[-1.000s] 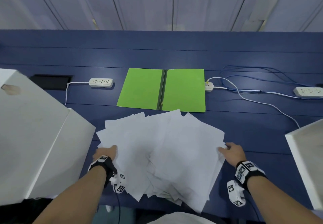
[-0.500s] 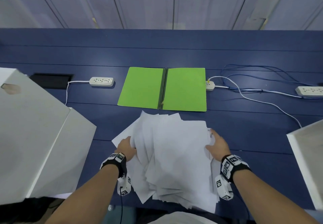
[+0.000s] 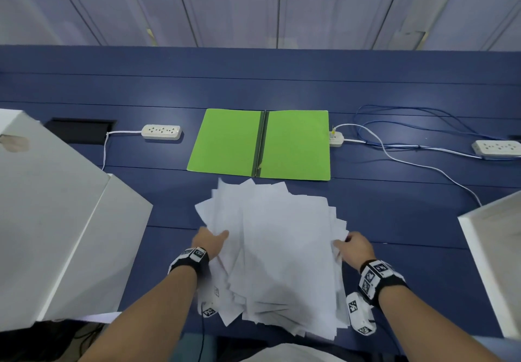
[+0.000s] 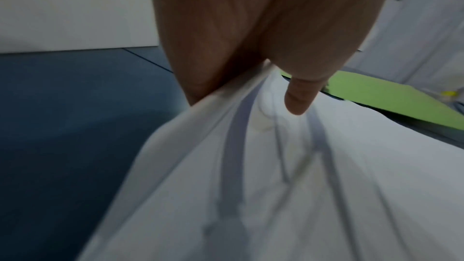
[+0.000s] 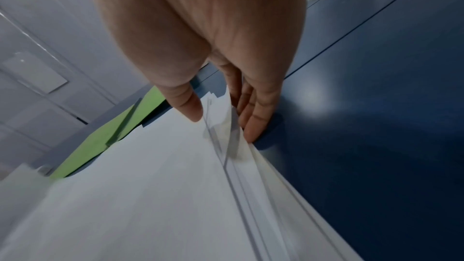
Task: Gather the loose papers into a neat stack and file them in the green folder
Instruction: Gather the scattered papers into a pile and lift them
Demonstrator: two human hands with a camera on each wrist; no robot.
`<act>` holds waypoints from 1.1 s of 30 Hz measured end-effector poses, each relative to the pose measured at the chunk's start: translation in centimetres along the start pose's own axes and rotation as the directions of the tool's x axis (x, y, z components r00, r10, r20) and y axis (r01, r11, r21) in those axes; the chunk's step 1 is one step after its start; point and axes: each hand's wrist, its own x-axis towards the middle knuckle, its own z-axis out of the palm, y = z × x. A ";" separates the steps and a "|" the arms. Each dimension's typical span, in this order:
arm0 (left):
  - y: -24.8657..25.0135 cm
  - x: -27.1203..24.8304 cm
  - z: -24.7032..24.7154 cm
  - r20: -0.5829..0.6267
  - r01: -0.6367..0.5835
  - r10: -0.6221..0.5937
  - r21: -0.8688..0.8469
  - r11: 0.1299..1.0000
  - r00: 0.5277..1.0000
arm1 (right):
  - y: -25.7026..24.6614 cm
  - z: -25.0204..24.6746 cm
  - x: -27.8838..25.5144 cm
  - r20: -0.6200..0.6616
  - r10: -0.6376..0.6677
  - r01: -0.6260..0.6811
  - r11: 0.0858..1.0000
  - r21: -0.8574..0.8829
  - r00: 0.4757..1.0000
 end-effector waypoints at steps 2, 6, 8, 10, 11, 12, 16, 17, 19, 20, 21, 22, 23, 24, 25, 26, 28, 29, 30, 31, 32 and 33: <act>1.2 -0.7 1.1 0.056 -0.055 0.053 0.028 0.998 0.997 | -0.9 1.0 0.0 0.055 -0.028 0.027 0.999 0.017 0.998; 1.8 -0.8 2.1 0.144 -0.141 0.141 -0.004 0.990 0.980 | -2.3 1.8 -0.5 0.122 -0.076 0.074 0.997 0.019 0.990; 1.0 0.1 1.5 0.137 -0.145 0.150 -0.047 0.988 0.979 | -2.1 1.4 -0.5 0.112 -0.070 0.066 0.997 0.043 0.991; -0.3 1.0 0.1 0.054 -0.095 0.103 -0.135 0.986 0.993 | -1.2 0.5 0.0 0.044 -0.036 0.034 0.998 0.058 0.998; -1.0 1.6 -0.7 0.008 -0.052 0.054 -0.177 0.983 0.999 | -0.6 0.1 0.3 -0.006 -0.006 0.006 0.998 0.055 1.000; -1.7 2.0 -1.4 -0.027 -0.014 0.009 -0.204 0.979 1.000 | 0.1 -0.3 0.5 -0.046 0.031 -0.028 0.998 0.056 0.998; -2.4 1.0 -2.6 -0.241 0.040 -0.067 -0.118 0.992 0.968 | 1.8 -1.1 1.2 -0.079 0.103 -0.096 0.992 0.087 0.991; -2.1 0.5 -2.2 -0.335 0.006 -0.027 -0.063 0.998 0.942 | 1.8 -0.9 1.2 -0.053 0.106 -0.100 0.989 0.109 0.993; -0.7 -1.0 -1.1 -0.342 -0.109 0.125 0.068 0.992 0.931 | 1.5 -0.2 1.3 -0.017 0.081 -0.079 0.990 0.117 0.997; -0.2 -1.3 -0.2 -0.270 -0.158 0.184 0.114 0.981 0.945 | 0.9 0.3 1.1 -0.013 0.056 -0.054 0.993 0.104 0.998; 0.3 -1.4 0.6 -0.183 -0.172 0.196 0.136 0.976 0.964 | 0.2 0.7 0.7 -0.007 0.029 -0.028 0.996 0.086 1.000; 0.7 -1.5 1.6 -0.110 -0.172 0.186 0.126 0.977 0.976 | -0.7 1.1 0.4 0.001 -0.003 0.003 0.998 0.067 1.000; 1.0 -1.8 2.3 -0.060 -0.169 0.175 0.099 0.981 0.983 | -1.4 1.5 0.1 0.021 -0.026 0.026 0.999 0.039 0.999; 1.3 -1.9 3.1 -0.036 -0.182 0.186 0.082 0.980 0.982 | -2.1 1.8 -0.2 0.046 -0.047 0.046 0.999 0.017 0.998; 1.9 -2.1 3.8 -0.005 -0.206 0.207 0.091 0.974 0.978 | -2.6 2.2 -0.2 0.067 -0.060 0.060 0.998 0.008 0.996; 2.5 -2.4 4.3 0.037 -0.237 0.235 0.125 0.963 0.971 | -2.8 2.5 0.0 0.086 -0.061 0.061 0.998 0.004 0.994; 3.5 -2.9 5.0 0.086 -0.280 0.269 0.175 0.944 0.959 | -3.3 2.8 0.0 0.119 -0.072 0.074 0.997 -0.013 0.990; 3.8 -2.9 5.2 0.102 -0.286 0.272 0.181 0.941 0.957 | -3.4 2.8 0.0 0.131 -0.077 0.080 0.996 -0.024 0.988; 3.9 -3.0 5.3 0.109 -0.295 0.279 0.184 0.938 0.954 | -3.4 2.7 0.0 0.140 -0.070 0.074 0.997 -0.021 0.988; 3.9 -2.9 5.1 0.108 -0.294 0.279 0.174 0.940 0.954 | -3.2 2.4 0.2 0.140 -0.061 0.062 0.998 -0.003 0.988; 3.6 -2.6 4.6 0.095 -0.274 0.262 0.142 0.951 0.960 | -2.8 2.0 0.3 0.121 -0.051 0.049 0.999 0.020 0.991; 3.2 -2.1 3.9 0.067 -0.240 0.234 0.109 0.965 0.970 | -2.4 1.5 0.4 0.083 -0.040 0.036 0.999 0.041 0.996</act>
